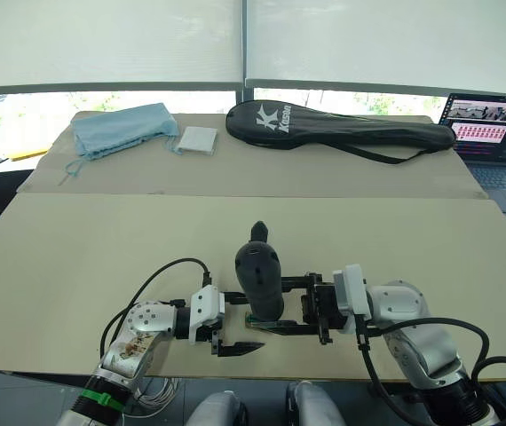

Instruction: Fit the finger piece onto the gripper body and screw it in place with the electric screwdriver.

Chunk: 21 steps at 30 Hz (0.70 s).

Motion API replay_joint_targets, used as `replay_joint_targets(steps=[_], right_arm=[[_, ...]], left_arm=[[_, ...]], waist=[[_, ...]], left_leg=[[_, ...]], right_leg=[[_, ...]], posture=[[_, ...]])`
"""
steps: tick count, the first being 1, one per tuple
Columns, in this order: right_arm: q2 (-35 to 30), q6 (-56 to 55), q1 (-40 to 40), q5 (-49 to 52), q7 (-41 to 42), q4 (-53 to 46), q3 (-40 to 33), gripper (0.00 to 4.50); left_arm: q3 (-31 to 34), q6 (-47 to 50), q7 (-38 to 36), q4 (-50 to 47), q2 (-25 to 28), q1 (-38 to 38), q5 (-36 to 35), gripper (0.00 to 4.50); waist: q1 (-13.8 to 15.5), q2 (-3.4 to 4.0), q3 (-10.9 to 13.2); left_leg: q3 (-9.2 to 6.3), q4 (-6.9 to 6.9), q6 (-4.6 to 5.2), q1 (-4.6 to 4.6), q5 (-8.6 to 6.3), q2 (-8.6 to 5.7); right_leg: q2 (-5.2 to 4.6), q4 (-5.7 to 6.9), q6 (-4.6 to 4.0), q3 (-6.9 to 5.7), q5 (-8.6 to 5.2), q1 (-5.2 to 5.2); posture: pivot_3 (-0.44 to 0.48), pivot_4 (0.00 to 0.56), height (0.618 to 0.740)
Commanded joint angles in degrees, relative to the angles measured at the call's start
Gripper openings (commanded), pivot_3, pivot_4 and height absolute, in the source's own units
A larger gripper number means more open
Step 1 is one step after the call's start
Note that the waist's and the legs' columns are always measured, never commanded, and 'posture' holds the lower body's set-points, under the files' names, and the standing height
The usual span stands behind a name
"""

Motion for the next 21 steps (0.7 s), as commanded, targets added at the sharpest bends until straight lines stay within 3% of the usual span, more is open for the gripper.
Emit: replay_joint_targets(steps=[1,21], right_arm=[[0.4,-0.5,0.0,0.9,-1.0,-0.4,-0.7,1.92],[1.1,-0.8,-1.4,2.0,-1.1,-0.3,-1.2,1.92]], left_arm=[[-1.6,0.5,0.2,1.2,-0.2,1.1,0.8,4.50],[-0.1,0.1,-0.6,0.1,0.2,1.5,-1.0,4.50]], waist=[[0.0,0.00,0.0],[-0.1,0.00,0.0]], left_leg=[[0.00,0.00,0.00,0.00,0.00,0.00],[0.00,-0.01,0.00,0.02,0.00,0.00]], right_leg=[[0.00,0.00,0.00,0.00,0.00,0.00],[0.01,0.00,0.00,0.02,0.00,-0.01]], posture=[[0.000,0.150,0.740],[0.000,0.150,0.740]])
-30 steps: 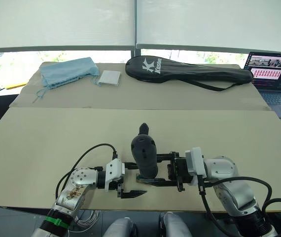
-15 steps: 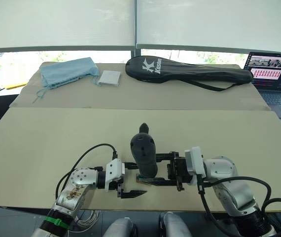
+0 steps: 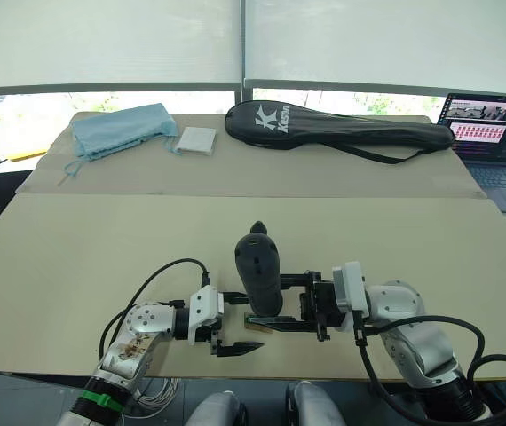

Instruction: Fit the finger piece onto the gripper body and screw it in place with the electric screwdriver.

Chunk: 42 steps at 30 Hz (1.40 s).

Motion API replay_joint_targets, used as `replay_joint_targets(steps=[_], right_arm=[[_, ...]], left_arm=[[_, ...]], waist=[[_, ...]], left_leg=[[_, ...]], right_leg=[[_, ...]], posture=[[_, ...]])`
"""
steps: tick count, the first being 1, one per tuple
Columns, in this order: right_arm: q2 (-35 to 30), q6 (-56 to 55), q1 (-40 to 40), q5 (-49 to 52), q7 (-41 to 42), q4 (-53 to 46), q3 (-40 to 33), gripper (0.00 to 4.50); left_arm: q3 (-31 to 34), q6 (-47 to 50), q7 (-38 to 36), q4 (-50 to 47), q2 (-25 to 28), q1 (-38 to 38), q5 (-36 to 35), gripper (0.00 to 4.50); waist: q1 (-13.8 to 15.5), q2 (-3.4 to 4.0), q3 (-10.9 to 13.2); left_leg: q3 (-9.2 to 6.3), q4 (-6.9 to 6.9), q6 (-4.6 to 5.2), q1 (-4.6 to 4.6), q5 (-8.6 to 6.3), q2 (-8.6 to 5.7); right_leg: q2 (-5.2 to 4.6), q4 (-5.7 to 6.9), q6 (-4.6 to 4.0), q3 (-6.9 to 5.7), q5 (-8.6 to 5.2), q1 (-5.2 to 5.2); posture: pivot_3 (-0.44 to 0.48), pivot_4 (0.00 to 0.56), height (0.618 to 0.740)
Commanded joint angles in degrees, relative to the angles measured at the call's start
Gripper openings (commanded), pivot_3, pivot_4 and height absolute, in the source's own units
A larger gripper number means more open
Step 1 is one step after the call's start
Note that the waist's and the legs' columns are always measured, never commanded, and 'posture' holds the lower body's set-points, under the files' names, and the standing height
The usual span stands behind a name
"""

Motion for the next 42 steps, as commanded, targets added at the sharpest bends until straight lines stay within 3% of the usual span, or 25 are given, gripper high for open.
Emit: replay_joint_targets(steps=[1,21,34,42], right_arm=[[0.1,-0.2,-1.2,1.9,-0.5,-1.7,-1.3,1.92],[-1.1,1.9,-2.1,5.2,-1.6,-5.3,-2.3,1.92],[-2.6,5.5,-4.3,8.8,-3.5,-9.9,-4.5,1.92],[-3.0,7.4,-6.1,11.2,-5.7,-12.2,-6.3,1.92]], left_arm=[[-0.7,0.5,-0.8,-0.1,0.2,1.1,-0.9,4.50],[4.8,1.6,-2.1,-5.2,2.7,2.8,-8.4,4.50],[13.2,7.0,-4.1,-10.4,10.2,4.3,-15.7,4.50],[17.4,9.2,-3.7,-8.0,12.1,3.2,-17.5,4.50]], waist=[[0.0,0.00,0.0],[-0.1,-0.03,0.0],[-0.1,-0.05,0.0],[-0.1,-0.06,0.1]], left_leg=[[0.00,0.00,0.00,0.00,0.00,0.00],[0.01,-0.02,0.00,-0.06,0.00,0.01],[0.01,-0.03,-0.01,-0.07,0.00,0.02],[0.00,-0.03,-0.01,-0.07,0.00,0.02]], right_leg=[[0.00,0.00,0.00,0.00,0.00,0.00],[0.02,0.00,0.00,0.05,0.00,-0.08],[0.05,0.00,-0.01,0.05,0.00,-0.13],[0.07,-0.02,-0.01,-0.05,0.00,-0.15]], posture=[[0.000,0.150,0.740],[0.000,0.150,0.740],[0.000,0.150,0.740],[0.000,0.150,0.740]])
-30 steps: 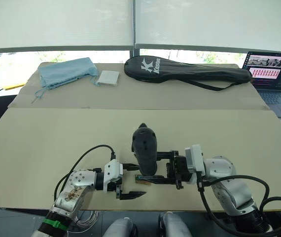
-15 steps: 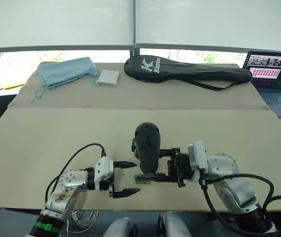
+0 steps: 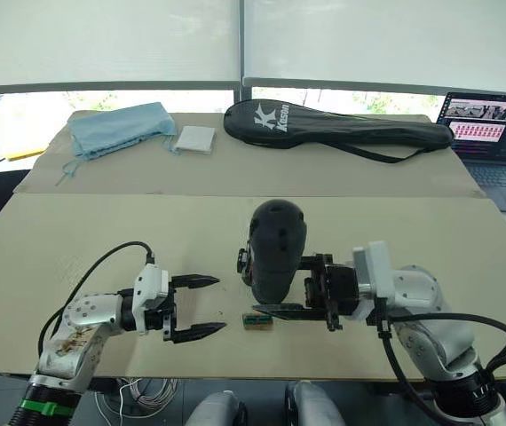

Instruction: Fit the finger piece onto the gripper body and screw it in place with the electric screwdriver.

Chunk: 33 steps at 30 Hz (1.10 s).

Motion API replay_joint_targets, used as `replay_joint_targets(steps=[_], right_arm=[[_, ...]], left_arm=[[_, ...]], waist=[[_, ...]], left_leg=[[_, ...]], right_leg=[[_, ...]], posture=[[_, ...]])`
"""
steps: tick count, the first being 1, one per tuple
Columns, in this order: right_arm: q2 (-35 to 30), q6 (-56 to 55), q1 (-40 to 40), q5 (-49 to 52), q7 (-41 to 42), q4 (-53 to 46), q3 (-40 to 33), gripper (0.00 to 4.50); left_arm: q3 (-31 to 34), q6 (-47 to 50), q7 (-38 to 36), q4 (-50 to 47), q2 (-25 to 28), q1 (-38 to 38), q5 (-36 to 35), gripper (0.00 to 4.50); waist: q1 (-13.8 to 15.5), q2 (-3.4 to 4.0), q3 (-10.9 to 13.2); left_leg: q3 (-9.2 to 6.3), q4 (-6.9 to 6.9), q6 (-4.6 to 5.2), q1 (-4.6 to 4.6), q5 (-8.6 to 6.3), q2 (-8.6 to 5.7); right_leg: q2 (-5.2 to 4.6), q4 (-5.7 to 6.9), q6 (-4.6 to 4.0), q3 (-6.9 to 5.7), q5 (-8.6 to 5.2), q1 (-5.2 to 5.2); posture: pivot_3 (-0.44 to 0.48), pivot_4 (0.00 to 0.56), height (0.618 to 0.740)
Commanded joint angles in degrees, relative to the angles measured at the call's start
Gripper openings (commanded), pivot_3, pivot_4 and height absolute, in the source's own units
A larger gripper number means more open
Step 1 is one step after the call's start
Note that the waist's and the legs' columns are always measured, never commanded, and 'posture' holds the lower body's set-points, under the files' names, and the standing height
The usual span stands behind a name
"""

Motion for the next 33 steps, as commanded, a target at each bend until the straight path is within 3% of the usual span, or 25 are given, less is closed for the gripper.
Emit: replay_joint_targets(steps=[1,17,33], right_arm=[[-0.5,0.9,-1.9,3.2,-1.5,-3.9,-2.7,1.92],[-1.9,7.9,-10.1,11.3,-7.4,0.1,-11.7,1.92],[0.0,9.3,-19.0,10.6,-6.0,9.7,-11.5,1.92]], left_arm=[[3.3,1.9,0.0,0.2,0.7,-1.0,-2.8,4.50],[8.8,10.8,-1.2,7.7,1.8,-8.9,-7.1,4.50],[8.1,12.2,-0.5,7.0,-2.1,-14.3,-7.6,4.50]], waist=[[0.0,0.00,0.0],[-0.1,-0.04,0.0],[-0.2,-0.04,0.0]], left_leg=[[0.00,0.00,0.00,0.00,0.00,0.00],[0.02,0.00,0.00,-0.01,0.00,-0.01],[0.09,-0.05,-0.01,-0.05,0.01,-0.01]], right_leg=[[0.00,0.00,0.00,-0.02,0.00,0.00],[0.01,0.02,0.00,-0.29,0.00,0.01],[-0.01,0.02,-0.03,-0.29,0.02,-0.02]], posture=[[0.000,0.150,0.740],[0.000,0.150,0.740],[0.000,0.150,0.740]])
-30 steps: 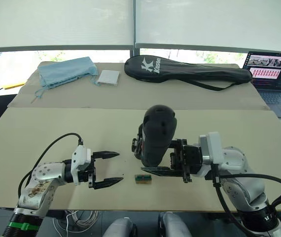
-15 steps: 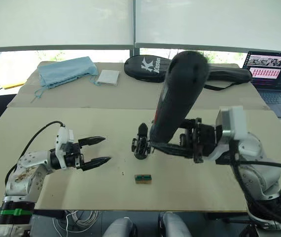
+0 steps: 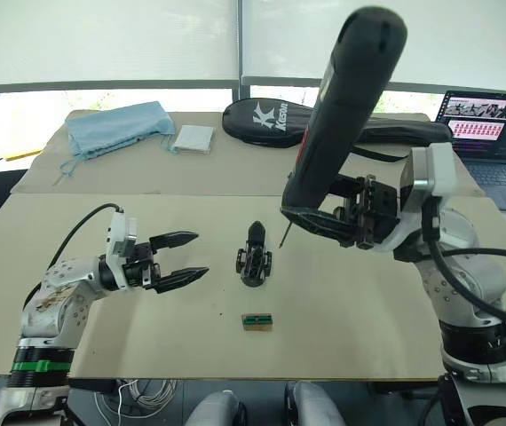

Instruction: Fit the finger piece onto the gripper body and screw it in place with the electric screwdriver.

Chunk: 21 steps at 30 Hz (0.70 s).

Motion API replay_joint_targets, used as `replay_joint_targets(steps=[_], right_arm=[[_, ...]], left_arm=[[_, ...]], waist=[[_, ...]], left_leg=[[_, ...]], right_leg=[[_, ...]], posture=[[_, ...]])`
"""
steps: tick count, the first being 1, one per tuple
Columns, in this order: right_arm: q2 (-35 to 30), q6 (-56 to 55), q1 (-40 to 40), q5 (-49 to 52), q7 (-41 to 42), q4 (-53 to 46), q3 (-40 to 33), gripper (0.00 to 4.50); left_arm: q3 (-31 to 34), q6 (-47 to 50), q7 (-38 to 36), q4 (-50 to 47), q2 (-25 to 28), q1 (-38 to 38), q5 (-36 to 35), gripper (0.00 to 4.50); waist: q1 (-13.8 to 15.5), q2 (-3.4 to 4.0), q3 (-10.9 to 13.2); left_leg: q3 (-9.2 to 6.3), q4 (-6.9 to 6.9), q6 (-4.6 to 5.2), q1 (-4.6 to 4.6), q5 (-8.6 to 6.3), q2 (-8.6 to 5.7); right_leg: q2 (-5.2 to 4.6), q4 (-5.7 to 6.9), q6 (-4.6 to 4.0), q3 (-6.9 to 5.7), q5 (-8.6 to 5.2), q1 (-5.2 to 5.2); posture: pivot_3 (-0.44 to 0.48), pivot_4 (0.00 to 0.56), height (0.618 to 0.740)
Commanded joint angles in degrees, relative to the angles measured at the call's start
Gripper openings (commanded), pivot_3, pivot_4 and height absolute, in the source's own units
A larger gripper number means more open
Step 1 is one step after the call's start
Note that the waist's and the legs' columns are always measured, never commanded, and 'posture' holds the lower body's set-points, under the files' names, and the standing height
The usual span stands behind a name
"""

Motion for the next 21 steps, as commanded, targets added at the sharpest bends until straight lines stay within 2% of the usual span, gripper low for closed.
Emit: replay_joint_targets(steps=[1,9,21], right_arm=[[1.0,0.2,-3.0,1.4,-0.3,-0.2,-0.9,1.92],[3.8,3.3,-7.7,0.3,-0.9,3.3,1.7,1.92],[8.0,4.4,-10.8,-4.1,-0.9,7.0,6.7,1.92]], left_arm=[[0.9,-0.1,0.4,-0.8,-0.6,-1.4,-0.9,4.50],[-0.8,-2.8,-0.7,0.0,-2.1,-3.3,1.3,4.50],[-3.9,-7.9,-3.3,0.8,-3.3,-1.7,4.8,4.50]], waist=[[0.0,0.00,0.0],[-0.4,0.00,0.0],[-1.0,0.01,0.0]], left_leg=[[0.00,0.00,0.00,0.00,0.00,0.00],[0.00,0.00,-0.01,0.00,0.01,0.00],[0.01,0.01,-0.02,-0.01,0.02,-0.01]], right_leg=[[0.00,0.01,0.00,0.00,0.00,-0.02],[0.00,0.02,-0.01,0.00,0.01,-0.02],[0.03,0.04,-0.02,-0.11,0.01,-0.03]], posture=[[0.000,0.150,0.740],[0.000,0.150,0.740],[0.000,0.150,0.740]])
